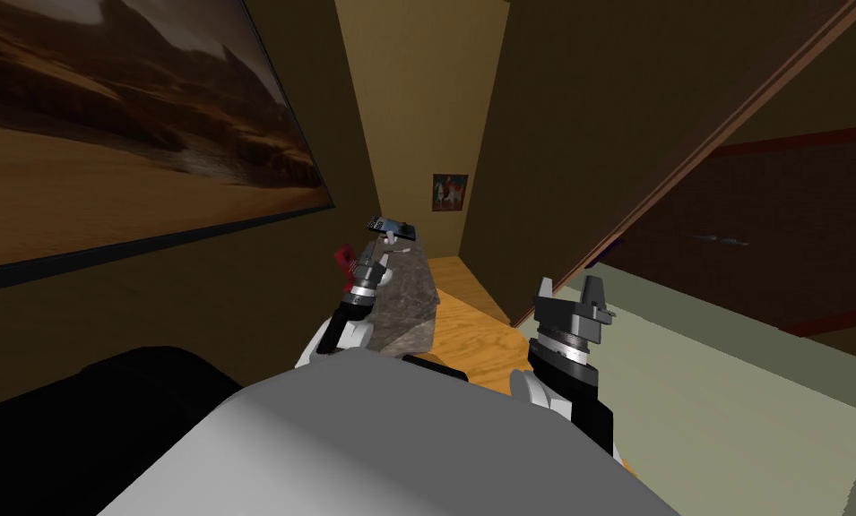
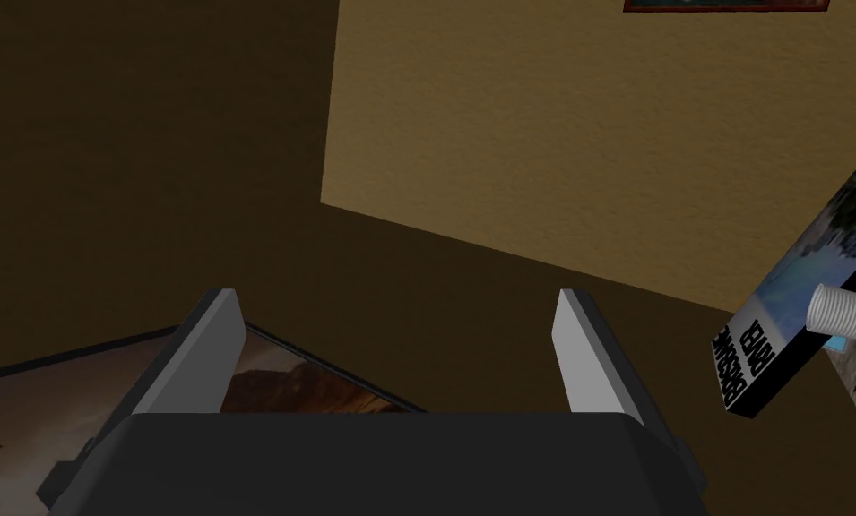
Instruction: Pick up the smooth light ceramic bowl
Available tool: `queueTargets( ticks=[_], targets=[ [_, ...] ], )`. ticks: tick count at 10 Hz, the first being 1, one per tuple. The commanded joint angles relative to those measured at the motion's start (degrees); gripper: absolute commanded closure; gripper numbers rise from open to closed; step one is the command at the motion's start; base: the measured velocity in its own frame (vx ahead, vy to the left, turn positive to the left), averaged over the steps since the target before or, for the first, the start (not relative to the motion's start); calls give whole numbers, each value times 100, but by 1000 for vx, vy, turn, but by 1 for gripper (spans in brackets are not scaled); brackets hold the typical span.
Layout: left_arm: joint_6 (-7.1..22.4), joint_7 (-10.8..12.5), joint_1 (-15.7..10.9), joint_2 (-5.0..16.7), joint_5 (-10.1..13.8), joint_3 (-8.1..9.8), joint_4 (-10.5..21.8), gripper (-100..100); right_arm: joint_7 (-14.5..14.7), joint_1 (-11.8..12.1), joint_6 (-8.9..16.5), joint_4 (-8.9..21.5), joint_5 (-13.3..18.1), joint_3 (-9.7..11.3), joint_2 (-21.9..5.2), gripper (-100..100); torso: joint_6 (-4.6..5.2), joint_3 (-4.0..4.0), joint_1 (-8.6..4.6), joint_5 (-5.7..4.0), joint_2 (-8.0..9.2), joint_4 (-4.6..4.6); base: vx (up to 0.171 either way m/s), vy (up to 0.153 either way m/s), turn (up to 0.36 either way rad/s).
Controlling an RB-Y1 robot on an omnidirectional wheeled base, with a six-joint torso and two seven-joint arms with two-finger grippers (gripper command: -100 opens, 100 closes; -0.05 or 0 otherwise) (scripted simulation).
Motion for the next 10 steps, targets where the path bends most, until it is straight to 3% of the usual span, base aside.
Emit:
queueTargets(
  ticks=[1,3,4,7,8,9,10],
  targets=[
    [160,0,-128,102,34,54,70,-100,0,0,0,0,0,0,0,0,0,0,0,0,0,0,27,-76,5],
    [522,-43,-459,302,107,135,258,-100,0,0,0,0,0,0,0,0,0,3,16,3,6,1,25,-86,0],
    [617,-43,-459,302,107,135,258,-100,0,0,0,0,0,0,0,0,0,2,6,1,4,1,22,-83,7],
    [1101,-89,-830,434,185,228,474,-100,0,0,0,0,0,0,-1,0,-2,6,18,3,11,2,14,-72,8],
    [1147,-89,-830,434,185,228,474,-100,0,0,0,0,0,0,0,0,-1,6,17,3,11,2,15,-69,6],
    [1357,-112,-1027,478,224,278,591,-100,0,0,0,0,0,0,-1,0,-1,6,17,3,11,2,22,-90,15],
    [1436,-112,-1027,478,224,278,591,-100,0,0,0,0,0,0,0,0,-1,4,10,2,8,2,25,-74,11]
  ],
)
